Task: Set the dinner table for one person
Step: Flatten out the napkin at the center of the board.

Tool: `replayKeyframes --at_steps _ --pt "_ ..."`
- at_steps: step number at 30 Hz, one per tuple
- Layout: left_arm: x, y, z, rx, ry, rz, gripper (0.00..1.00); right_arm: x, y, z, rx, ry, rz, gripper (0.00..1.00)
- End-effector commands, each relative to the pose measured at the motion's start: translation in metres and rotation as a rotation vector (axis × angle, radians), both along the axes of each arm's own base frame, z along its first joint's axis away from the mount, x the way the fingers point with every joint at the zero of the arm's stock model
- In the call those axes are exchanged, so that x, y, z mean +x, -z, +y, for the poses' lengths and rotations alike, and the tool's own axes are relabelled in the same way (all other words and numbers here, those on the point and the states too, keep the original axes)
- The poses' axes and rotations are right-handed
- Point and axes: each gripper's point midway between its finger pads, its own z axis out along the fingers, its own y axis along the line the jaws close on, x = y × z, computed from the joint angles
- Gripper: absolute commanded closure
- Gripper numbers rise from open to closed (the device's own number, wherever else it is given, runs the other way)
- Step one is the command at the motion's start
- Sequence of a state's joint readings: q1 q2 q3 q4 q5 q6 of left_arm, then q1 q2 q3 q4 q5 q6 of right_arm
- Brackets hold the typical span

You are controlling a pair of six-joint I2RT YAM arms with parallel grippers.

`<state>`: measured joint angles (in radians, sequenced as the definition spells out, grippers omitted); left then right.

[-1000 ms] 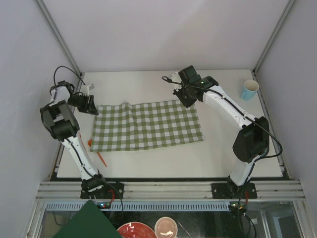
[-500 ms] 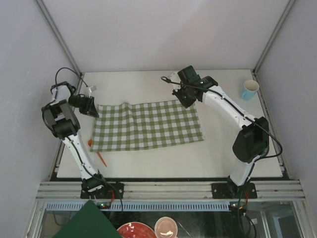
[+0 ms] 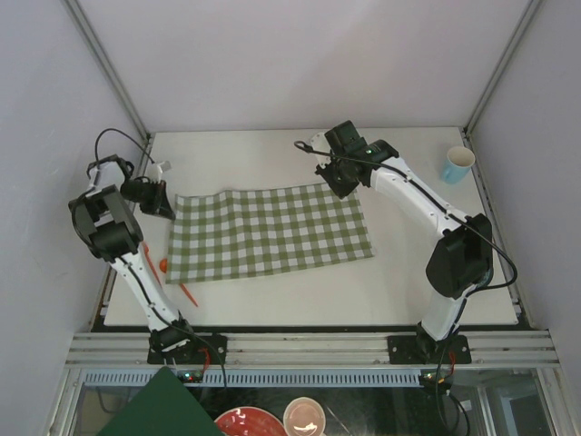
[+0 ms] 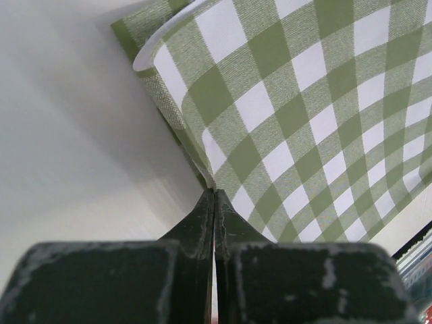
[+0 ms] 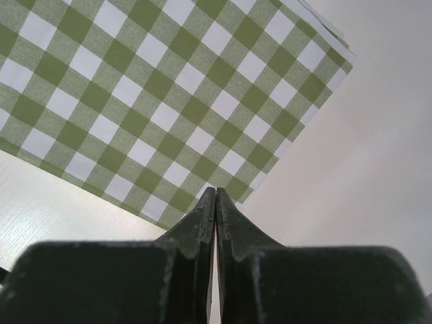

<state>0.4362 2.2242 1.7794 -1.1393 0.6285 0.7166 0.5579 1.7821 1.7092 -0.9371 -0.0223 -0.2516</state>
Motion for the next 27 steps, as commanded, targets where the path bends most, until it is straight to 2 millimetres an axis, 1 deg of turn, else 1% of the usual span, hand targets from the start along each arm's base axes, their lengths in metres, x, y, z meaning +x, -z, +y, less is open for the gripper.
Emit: replayKeyframes --at_steps 1,5,9,14,17,19,21,24,27 --pt "-0.004 -0.029 0.014 0.067 -0.060 -0.046 1.00 0.009 -0.005 0.004 0.007 -0.007 -0.043 1.00" --pt "-0.010 -0.031 0.020 0.096 -0.091 -0.033 1.00 0.012 0.003 0.005 -0.008 -0.002 -0.038 1.00" --pt "-0.013 -0.035 0.022 0.115 -0.105 -0.042 1.00 0.014 0.018 0.005 -0.029 -0.009 -0.020 1.00" --pt "-0.019 -0.030 0.018 0.098 -0.105 -0.003 0.99 0.017 0.038 0.011 -0.054 -0.022 0.009 1.00" --pt "-0.019 -0.030 0.019 0.104 -0.107 -0.011 0.96 0.022 0.046 0.015 -0.045 -0.034 0.001 1.00" --pt "-0.018 -0.033 0.019 0.108 -0.109 -0.021 0.94 0.025 0.056 0.019 -0.041 -0.049 0.007 1.00" --pt "-0.017 -0.034 0.019 0.106 -0.108 -0.027 0.93 0.028 0.071 0.020 -0.059 -0.052 0.030 1.00" --pt "-0.017 -0.034 0.016 0.088 -0.104 -0.031 0.97 0.035 0.091 0.019 -0.093 -0.055 0.050 1.00" --pt "-0.016 -0.035 0.013 0.078 -0.105 -0.041 0.98 0.044 0.106 0.013 -0.100 -0.034 0.075 1.00"
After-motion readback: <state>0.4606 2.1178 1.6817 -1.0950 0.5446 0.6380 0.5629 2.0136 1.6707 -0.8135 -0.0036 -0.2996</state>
